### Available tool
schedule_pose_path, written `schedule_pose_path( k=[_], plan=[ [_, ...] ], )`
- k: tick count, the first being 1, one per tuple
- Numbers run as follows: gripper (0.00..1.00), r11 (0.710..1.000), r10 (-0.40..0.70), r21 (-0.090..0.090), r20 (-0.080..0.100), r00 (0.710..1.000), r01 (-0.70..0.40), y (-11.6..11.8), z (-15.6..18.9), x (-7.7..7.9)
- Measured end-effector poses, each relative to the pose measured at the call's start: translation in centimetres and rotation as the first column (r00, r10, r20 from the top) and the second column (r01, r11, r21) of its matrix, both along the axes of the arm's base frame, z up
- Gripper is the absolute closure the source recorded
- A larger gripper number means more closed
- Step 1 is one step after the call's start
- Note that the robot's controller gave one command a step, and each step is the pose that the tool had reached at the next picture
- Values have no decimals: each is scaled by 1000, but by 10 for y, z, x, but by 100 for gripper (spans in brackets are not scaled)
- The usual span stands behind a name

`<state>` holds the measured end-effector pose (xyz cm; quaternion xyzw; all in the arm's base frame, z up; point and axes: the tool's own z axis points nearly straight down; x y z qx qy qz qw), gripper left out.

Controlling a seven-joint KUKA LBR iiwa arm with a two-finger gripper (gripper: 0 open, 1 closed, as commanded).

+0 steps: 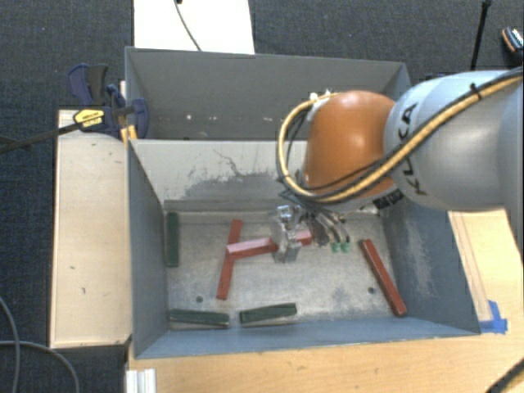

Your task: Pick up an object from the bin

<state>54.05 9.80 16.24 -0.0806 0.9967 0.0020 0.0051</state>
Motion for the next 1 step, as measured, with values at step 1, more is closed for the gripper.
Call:
schedule_pose_path(
  k=[1],
  plan=[
    [100,1000,4,-4,3,1000,-4,-31,78,15]
  ],
)
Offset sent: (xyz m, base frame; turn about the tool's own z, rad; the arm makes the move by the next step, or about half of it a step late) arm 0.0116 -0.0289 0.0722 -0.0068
